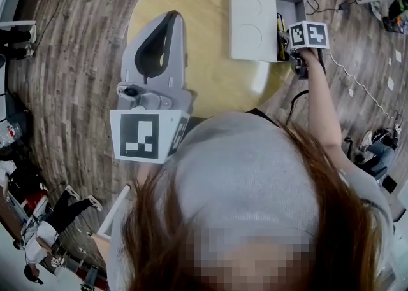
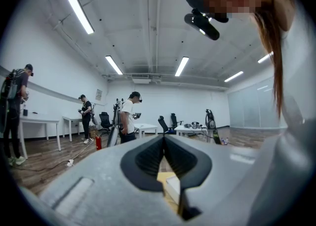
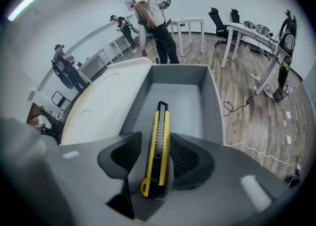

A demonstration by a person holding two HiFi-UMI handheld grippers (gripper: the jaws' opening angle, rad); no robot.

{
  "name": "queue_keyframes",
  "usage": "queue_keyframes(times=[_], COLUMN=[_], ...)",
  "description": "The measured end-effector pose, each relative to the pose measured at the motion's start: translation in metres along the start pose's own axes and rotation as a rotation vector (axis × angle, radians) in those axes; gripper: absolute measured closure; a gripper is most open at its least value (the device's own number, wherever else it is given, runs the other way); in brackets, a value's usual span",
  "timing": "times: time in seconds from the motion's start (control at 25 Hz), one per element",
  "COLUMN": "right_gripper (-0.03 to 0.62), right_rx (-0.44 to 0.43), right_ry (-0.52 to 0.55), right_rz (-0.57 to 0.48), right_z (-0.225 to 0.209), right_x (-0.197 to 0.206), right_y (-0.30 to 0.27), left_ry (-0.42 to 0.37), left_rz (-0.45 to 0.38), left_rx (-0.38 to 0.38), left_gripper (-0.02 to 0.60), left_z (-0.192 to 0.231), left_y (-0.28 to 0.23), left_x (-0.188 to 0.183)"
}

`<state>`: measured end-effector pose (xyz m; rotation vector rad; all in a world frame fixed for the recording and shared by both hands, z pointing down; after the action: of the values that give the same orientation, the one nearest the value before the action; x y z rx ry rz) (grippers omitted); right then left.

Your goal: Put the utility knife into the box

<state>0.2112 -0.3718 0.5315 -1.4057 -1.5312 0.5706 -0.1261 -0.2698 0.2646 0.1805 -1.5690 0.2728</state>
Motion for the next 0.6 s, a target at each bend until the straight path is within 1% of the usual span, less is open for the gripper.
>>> queue_keyframes(times=[0.12, 0.2, 0.28, 0.4, 0.44, 0.48, 0.52, 0.56, 0.6], right_gripper=[0.408, 0.41, 0.41, 0.461, 0.461, 0.464, 0.48, 0.506, 0.517], right_rx=[0.047, 0.036, -0.012, -0.116, -0.148, -0.17, -0.18, -0.181, -0.18], right_ry=[0.052, 0.099, 0.165, 0.314, 0.367, 0.421, 0.474, 0.52, 0.559], right_rz=[-0.101, -0.213, -0.39, -0.7, -0.783, -0.851, -0.908, -0.955, -0.996], right_z=[0.008, 0.02, 0.043, 0.093, 0.111, 0.127, 0.142, 0.155, 0.165], right_x=[-0.007, -0.015, -0.024, -0.034, -0.035, -0.036, -0.036, -0.034, -0.031], right_y=[0.03, 0.057, 0.093, 0.15, 0.166, 0.181, 0.194, 0.208, 0.22], left_ry=[-0.007, -0.011, -0.016, -0.027, -0.032, -0.035, -0.037, -0.039, -0.042], left_rz=[-0.005, -0.01, -0.016, -0.027, -0.032, -0.039, -0.045, -0.05, -0.055], left_rx=[0.004, 0.01, 0.019, 0.041, 0.049, 0.057, 0.064, 0.072, 0.079], left_gripper=[0.588, 0.588, 0.588, 0.588, 0.588, 0.588, 0.588, 0.588, 0.588], left_z=[0.001, 0.0, -0.002, -0.006, -0.007, -0.009, -0.012, -0.015, -0.019], left_y=[0.002, 0.002, 0.001, 0.0, -0.001, -0.001, -0.002, -0.002, -0.002], left_x=[0.001, 0.002, 0.001, -0.005, -0.008, -0.011, -0.014, -0.016, -0.018])
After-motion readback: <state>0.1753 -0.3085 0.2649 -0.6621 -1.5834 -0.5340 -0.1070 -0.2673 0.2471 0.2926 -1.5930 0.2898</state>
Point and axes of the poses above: the fingertips, and each gripper's own axes: y backward along the fingers, z to its left, x out of its underside, the point moved 9 cm from there along y, backward along the fingers, and after that the axes turned 10 degrees about -x, right-handed, at the moved point
